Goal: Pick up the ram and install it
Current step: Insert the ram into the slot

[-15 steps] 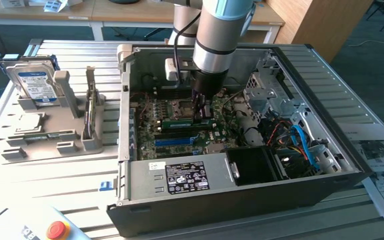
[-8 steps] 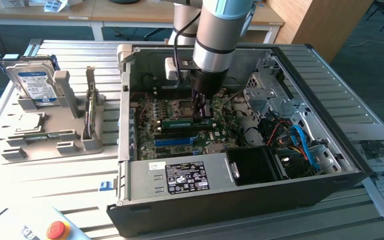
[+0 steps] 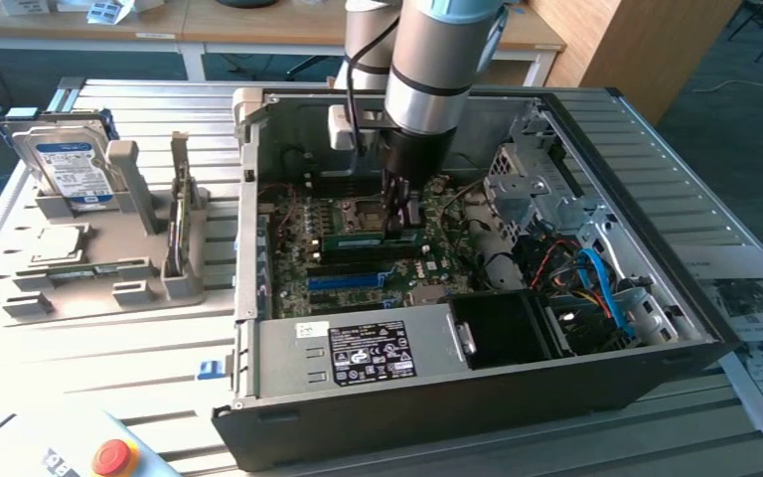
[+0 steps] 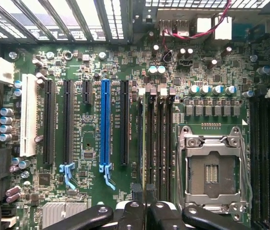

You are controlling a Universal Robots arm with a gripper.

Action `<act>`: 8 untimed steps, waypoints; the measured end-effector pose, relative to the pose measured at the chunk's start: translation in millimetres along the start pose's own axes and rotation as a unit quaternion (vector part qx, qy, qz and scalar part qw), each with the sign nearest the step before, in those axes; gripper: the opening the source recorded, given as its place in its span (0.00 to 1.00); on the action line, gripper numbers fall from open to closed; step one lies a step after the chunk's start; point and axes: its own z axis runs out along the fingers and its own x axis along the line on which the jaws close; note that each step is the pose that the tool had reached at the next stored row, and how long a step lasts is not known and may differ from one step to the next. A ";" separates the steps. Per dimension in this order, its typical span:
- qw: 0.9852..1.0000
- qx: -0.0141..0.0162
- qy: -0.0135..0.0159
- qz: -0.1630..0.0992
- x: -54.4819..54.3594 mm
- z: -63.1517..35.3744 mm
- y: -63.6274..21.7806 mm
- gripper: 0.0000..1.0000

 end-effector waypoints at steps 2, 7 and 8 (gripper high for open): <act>1.000 0.000 0.000 0.000 0.0 -2.9 0.1 0.12; 1.000 0.000 0.000 0.000 0.0 -11.8 0.5 0.12; 1.000 0.000 0.000 0.000 0.0 -13.4 0.5 0.12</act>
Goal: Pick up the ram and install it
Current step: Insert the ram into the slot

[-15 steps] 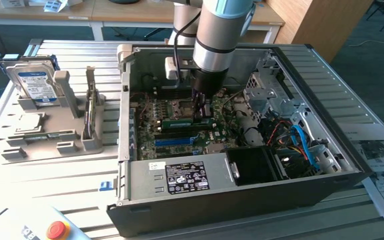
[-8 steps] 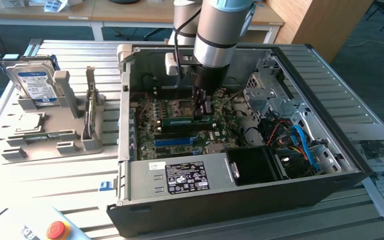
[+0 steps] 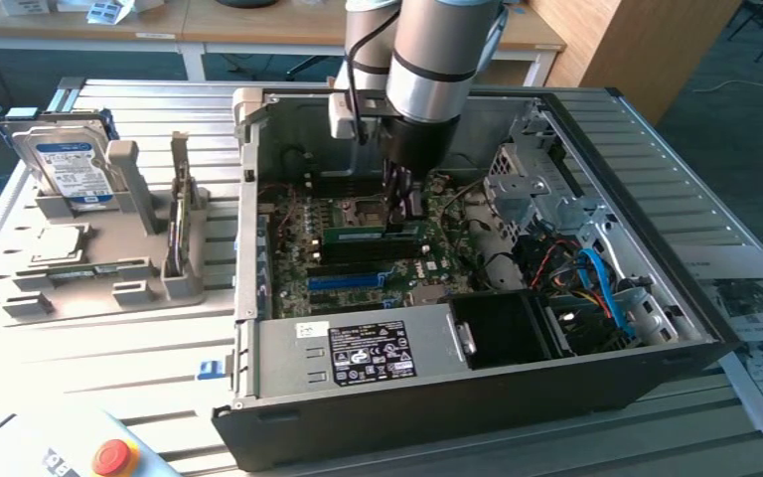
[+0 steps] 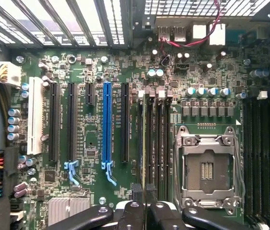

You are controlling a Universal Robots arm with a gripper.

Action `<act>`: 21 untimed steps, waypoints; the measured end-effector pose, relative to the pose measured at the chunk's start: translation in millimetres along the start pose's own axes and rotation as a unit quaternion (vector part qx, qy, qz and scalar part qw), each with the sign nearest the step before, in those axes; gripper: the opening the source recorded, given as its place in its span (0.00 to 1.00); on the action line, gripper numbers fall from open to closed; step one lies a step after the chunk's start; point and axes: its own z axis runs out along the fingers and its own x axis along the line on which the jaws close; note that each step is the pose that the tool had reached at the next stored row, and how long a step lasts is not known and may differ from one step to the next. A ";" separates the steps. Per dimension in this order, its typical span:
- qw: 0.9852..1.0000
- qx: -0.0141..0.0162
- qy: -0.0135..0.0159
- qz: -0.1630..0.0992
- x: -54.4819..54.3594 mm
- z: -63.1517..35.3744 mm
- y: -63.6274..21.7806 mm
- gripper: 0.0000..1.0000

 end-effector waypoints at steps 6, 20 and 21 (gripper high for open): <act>1.000 0.000 0.000 0.000 0.0 -3.2 0.1 0.12; 1.000 0.002 0.000 0.000 0.0 -3.3 0.1 0.12; 1.000 0.003 0.000 0.000 0.0 -3.3 0.1 0.12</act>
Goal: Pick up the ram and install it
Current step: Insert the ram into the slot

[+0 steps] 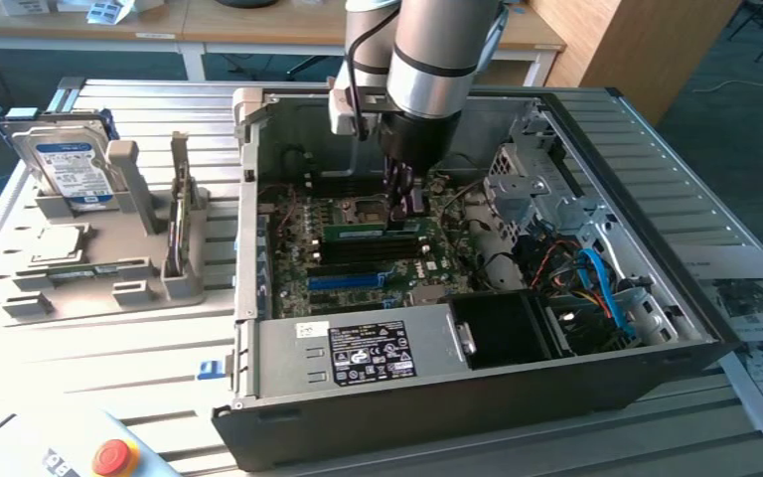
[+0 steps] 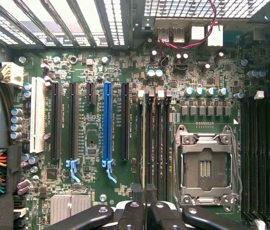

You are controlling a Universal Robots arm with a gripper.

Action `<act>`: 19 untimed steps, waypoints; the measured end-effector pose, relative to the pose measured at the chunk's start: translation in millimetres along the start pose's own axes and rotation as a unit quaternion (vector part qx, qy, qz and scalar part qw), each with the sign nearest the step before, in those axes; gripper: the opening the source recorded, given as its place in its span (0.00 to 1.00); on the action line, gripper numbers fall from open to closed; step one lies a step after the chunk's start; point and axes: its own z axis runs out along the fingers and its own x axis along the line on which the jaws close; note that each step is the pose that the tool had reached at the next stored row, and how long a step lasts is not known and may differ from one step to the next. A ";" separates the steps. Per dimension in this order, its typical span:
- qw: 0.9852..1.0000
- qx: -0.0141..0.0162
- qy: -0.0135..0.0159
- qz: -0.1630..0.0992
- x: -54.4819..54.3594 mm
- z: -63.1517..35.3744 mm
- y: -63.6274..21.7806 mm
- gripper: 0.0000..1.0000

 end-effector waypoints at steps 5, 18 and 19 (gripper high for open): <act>1.000 0.004 0.000 0.000 0.0 -0.1 0.1 0.12; 1.000 0.010 0.000 -0.001 0.8 0.0 0.0 0.12; 1.000 0.010 0.000 0.000 0.9 0.0 0.1 0.12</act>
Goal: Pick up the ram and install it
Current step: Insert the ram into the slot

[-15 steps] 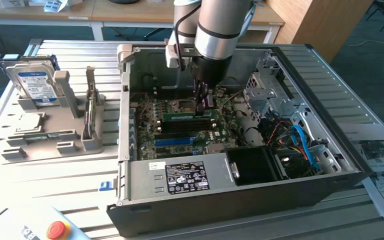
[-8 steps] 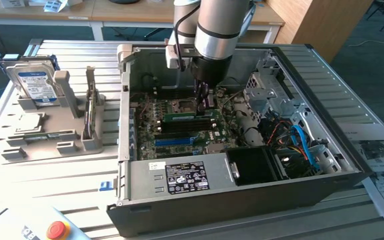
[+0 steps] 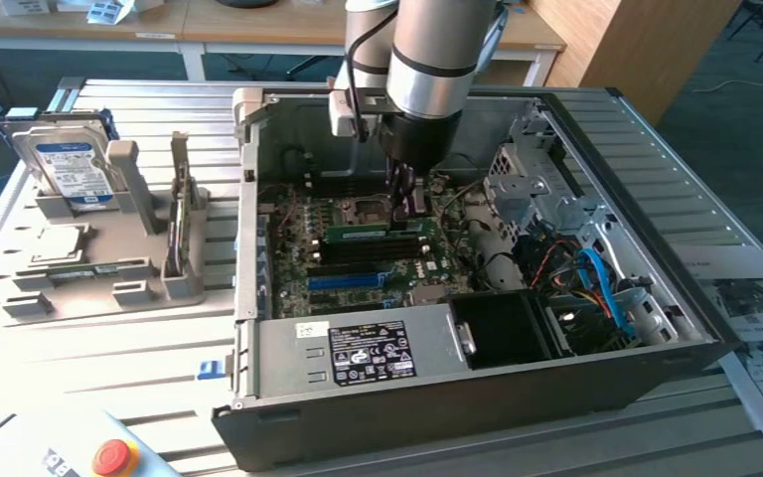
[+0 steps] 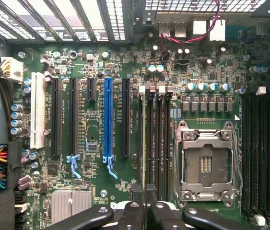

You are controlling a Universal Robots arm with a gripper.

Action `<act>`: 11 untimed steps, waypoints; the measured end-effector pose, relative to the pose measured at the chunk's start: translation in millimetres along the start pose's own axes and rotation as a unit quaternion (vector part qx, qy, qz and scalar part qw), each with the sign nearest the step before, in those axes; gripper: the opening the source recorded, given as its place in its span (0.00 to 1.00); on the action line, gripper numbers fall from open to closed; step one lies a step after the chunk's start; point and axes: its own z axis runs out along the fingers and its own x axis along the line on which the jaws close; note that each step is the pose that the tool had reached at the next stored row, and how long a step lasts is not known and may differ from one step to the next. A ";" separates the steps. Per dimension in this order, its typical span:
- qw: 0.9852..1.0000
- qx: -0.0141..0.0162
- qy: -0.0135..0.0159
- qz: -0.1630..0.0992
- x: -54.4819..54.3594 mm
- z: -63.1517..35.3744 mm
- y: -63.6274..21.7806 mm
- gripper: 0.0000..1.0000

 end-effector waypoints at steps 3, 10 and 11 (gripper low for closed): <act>1.000 0.000 0.001 0.000 0.1 -0.1 0.0 0.12; 1.000 0.000 0.001 0.000 1.0 0.4 0.2 0.12; 1.000 0.000 0.001 0.000 1.2 0.9 0.3 0.12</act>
